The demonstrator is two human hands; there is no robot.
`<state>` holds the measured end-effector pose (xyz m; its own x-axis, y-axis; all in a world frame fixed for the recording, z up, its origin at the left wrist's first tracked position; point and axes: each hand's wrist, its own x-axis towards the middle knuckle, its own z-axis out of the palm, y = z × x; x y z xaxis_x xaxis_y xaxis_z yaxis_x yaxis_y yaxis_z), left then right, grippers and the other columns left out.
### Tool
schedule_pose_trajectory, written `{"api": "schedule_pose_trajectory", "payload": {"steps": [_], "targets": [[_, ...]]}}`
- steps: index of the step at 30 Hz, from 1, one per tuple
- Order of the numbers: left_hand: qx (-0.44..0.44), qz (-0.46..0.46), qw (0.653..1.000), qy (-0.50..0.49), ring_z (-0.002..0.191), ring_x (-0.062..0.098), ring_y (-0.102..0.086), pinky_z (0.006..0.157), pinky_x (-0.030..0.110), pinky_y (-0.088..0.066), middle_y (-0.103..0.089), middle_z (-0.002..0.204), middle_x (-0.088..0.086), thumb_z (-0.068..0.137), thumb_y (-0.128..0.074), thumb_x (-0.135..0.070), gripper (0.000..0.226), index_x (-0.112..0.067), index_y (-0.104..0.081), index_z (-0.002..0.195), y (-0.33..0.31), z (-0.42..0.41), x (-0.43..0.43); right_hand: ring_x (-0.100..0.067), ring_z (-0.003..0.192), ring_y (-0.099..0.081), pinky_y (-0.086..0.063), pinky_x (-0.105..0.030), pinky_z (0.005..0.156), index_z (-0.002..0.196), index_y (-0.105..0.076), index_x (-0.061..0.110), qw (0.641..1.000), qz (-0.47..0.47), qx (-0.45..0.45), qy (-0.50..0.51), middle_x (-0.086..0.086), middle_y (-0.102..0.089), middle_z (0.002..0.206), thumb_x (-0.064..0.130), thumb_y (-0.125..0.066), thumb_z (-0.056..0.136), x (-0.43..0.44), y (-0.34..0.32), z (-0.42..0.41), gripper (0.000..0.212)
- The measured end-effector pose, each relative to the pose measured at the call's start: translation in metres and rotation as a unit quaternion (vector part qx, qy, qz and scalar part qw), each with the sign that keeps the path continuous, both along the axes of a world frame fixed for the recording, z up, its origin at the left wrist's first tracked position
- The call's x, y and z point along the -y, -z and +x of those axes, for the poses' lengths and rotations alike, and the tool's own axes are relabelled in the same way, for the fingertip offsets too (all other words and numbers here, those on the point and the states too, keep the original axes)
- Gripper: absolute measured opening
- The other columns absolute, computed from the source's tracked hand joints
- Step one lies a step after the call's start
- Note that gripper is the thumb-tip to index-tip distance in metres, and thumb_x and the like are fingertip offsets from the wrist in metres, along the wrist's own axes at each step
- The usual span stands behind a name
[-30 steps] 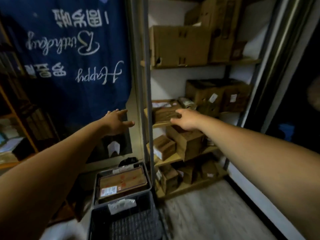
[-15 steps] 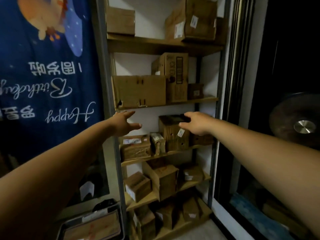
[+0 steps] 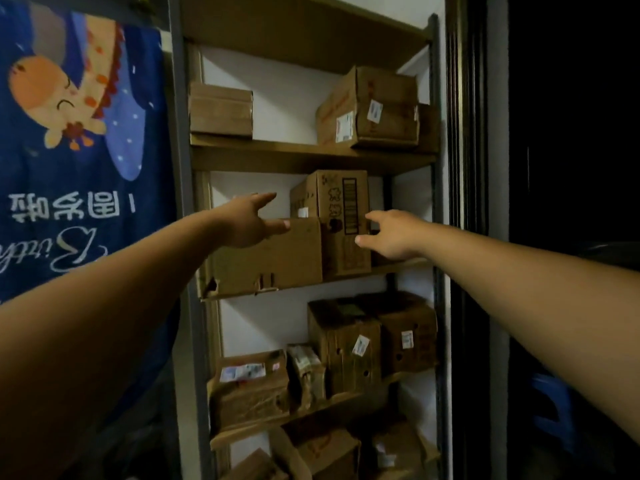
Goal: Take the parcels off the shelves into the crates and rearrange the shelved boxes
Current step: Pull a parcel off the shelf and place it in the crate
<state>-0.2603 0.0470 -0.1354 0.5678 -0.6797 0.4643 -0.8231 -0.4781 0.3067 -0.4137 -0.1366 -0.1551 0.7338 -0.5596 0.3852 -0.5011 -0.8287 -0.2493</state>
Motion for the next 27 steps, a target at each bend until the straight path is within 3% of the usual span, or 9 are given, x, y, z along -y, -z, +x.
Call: {"api": "schedule_pose_trajectory", "payload": {"steps": [7,10,14,22,27], "targets": [[0.019,-0.041,0.998,0.054,0.145,0.030,-0.011,0.116,0.052,-0.016,-0.012,0.159,0.004,0.087,-0.056,-0.046,0.076,-0.033,-0.015,0.149,-0.046,0.044,0.068,-0.029,0.135,-0.036,-0.035,-0.036,0.104,0.147,-0.029,0.021,0.996,-0.060,0.051,0.041,-0.009,-0.032,0.152,0.048,-0.050,0.093,0.060,-0.058,0.029,0.064],[0.020,-0.056,0.994,0.087,0.142,0.030,-0.019,0.114,0.049,-0.021,-0.020,0.156,0.005,0.090,-0.056,-0.040,0.069,-0.033,-0.020,0.148,-0.059,0.048,0.099,-0.029,0.140,-0.027,-0.030,-0.038,0.109,0.150,-0.022,0.020,0.993,-0.071,0.058,0.069,-0.009,-0.023,0.156,0.050,-0.049,0.093,0.094,-0.070,0.036,0.070],[0.035,-0.081,0.988,0.123,0.137,0.026,-0.031,0.108,0.043,-0.029,-0.033,0.150,0.004,0.092,-0.056,-0.030,0.060,-0.028,-0.028,0.146,-0.070,0.050,0.141,-0.029,0.139,-0.030,-0.032,-0.036,0.107,0.150,-0.022,0.019,0.991,-0.077,0.086,0.060,-0.009,-0.026,0.155,0.050,-0.050,0.093,0.142,-0.077,0.043,0.070],[0.083,-0.139,0.986,0.040,0.138,0.031,-0.029,0.108,0.046,-0.031,-0.022,0.155,0.005,0.088,-0.060,-0.039,0.074,-0.029,-0.020,0.149,-0.097,0.056,0.246,-0.028,0.123,-0.046,-0.042,-0.034,0.096,0.145,-0.032,0.019,0.987,-0.092,0.130,0.011,-0.009,-0.042,0.141,0.049,-0.052,0.092,0.251,-0.099,0.065,0.064],[0.097,-0.160,0.982,0.004,0.136,0.029,-0.033,0.107,0.043,-0.031,-0.025,0.155,0.005,0.087,-0.060,-0.040,0.074,-0.029,-0.021,0.149,-0.121,0.051,0.314,-0.028,0.131,-0.040,-0.039,-0.035,0.099,0.148,-0.026,0.020,0.981,-0.117,0.157,-0.010,-0.008,-0.034,0.149,0.049,-0.052,0.091,0.327,-0.126,0.075,0.069]]}}
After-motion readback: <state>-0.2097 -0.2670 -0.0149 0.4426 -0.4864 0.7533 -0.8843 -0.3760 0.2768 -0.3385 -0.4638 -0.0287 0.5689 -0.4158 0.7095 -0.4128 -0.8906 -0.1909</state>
